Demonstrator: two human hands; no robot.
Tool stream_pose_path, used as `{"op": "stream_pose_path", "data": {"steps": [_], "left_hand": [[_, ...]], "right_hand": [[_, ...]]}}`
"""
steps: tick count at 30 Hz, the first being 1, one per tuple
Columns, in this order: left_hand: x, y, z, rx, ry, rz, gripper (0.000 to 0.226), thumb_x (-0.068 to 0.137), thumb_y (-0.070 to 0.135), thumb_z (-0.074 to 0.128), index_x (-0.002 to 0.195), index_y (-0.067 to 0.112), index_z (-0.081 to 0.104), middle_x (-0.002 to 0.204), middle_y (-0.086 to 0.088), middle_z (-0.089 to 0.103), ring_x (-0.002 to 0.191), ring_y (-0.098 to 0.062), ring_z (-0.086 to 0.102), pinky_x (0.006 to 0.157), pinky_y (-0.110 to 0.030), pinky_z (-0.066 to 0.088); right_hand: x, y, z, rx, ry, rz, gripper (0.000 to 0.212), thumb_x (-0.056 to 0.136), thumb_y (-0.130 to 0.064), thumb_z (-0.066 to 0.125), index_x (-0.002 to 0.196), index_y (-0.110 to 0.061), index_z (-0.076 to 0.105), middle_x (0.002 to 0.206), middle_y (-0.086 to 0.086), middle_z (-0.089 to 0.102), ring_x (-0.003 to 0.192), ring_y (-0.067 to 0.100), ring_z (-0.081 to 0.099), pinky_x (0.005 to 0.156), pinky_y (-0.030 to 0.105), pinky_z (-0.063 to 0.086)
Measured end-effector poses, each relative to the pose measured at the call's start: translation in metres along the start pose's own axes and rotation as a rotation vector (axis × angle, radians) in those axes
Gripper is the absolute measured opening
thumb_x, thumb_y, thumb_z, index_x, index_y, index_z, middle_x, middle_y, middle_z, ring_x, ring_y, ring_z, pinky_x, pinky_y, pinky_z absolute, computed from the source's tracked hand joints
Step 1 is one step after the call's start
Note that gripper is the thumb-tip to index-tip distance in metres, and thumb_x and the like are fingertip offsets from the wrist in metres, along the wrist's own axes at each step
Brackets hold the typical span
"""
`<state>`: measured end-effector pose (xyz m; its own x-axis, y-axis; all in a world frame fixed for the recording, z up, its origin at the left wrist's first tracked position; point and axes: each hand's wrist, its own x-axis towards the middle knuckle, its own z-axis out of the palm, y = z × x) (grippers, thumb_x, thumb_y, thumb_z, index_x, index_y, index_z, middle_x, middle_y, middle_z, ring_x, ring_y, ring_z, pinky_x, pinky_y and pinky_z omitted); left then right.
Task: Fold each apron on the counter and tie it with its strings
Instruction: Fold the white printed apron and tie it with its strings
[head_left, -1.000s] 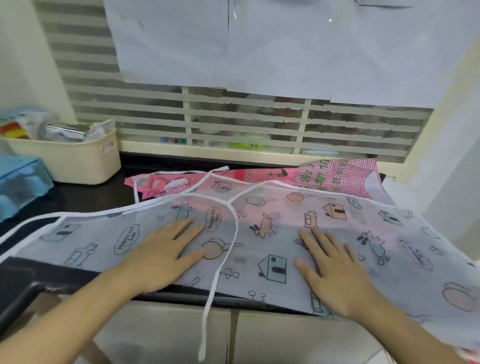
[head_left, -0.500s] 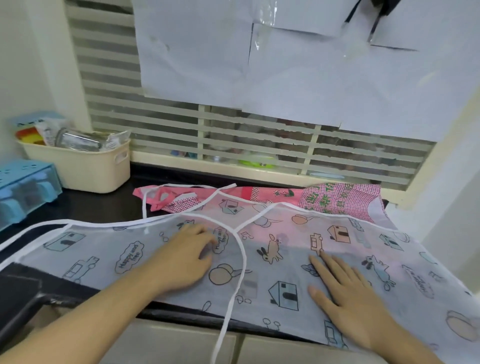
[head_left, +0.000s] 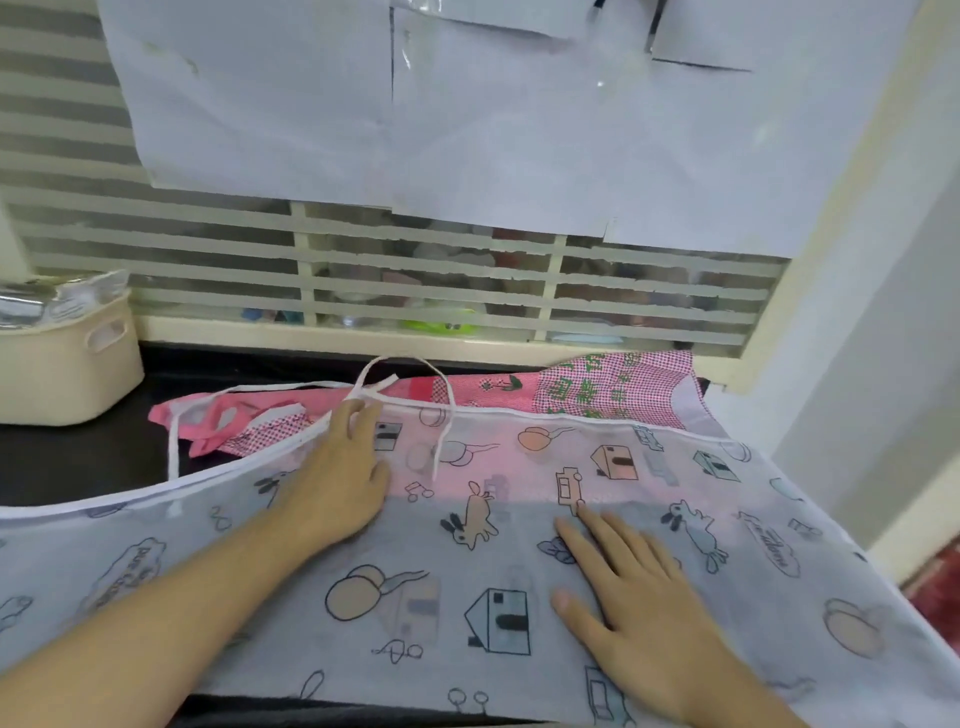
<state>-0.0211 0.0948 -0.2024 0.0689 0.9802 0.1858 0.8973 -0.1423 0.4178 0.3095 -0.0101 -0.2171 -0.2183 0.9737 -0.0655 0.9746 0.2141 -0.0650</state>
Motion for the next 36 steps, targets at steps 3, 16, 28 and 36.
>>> {"op": "stream_pose_path", "data": {"steps": [3,16,28,36], "left_hand": [[-0.033,0.019,0.015,0.063,0.023,0.033,0.044,0.103,0.041,0.049,0.140,0.017,0.050,0.165,-0.007,0.021,0.144,-0.030,0.041,0.117,-0.042,0.040],[-0.075,0.041,0.027,0.379,-0.308,0.160,0.092,0.064,0.093,-0.026,0.151,0.064,-0.019,0.171,0.016,-0.021,0.159,-0.016,-0.020,0.129,-0.049,-0.012],[-0.046,0.079,0.002,0.373,-0.293,0.159,0.056,0.095,0.073,0.037,0.140,0.040,0.041,0.134,0.006,0.046,0.126,-0.020,0.043,0.110,-0.038,0.036],[0.031,0.098,0.025,0.201,-0.179,-0.127,0.039,0.099,0.050,0.052,0.087,0.013,0.057,0.075,0.005,0.060,0.071,-0.016,0.059,0.074,-0.033,0.057]], "right_hand": [[-0.001,0.002,0.002,0.006,0.000,-0.014,0.070,0.099,-0.076,0.010,0.157,-0.052,-0.022,0.166,-0.022,-0.030,0.151,0.004,-0.034,0.129,0.039,-0.014],[-0.042,0.044,0.004,0.112,0.069,0.122,0.064,0.100,-0.075,0.015,0.157,-0.060,-0.010,0.169,-0.023,-0.020,0.156,0.009,-0.024,0.129,0.039,-0.013],[-0.071,0.100,0.003,0.079,0.078,0.228,0.083,0.072,-0.087,-0.024,0.151,-0.065,-0.017,0.165,-0.032,-0.022,0.155,0.000,-0.021,0.128,0.034,-0.011],[-0.064,0.101,0.009,0.051,0.119,0.237,0.079,0.081,-0.088,-0.017,0.154,-0.067,0.004,0.167,-0.032,-0.002,0.158,0.005,0.006,0.126,0.035,0.004]]}}
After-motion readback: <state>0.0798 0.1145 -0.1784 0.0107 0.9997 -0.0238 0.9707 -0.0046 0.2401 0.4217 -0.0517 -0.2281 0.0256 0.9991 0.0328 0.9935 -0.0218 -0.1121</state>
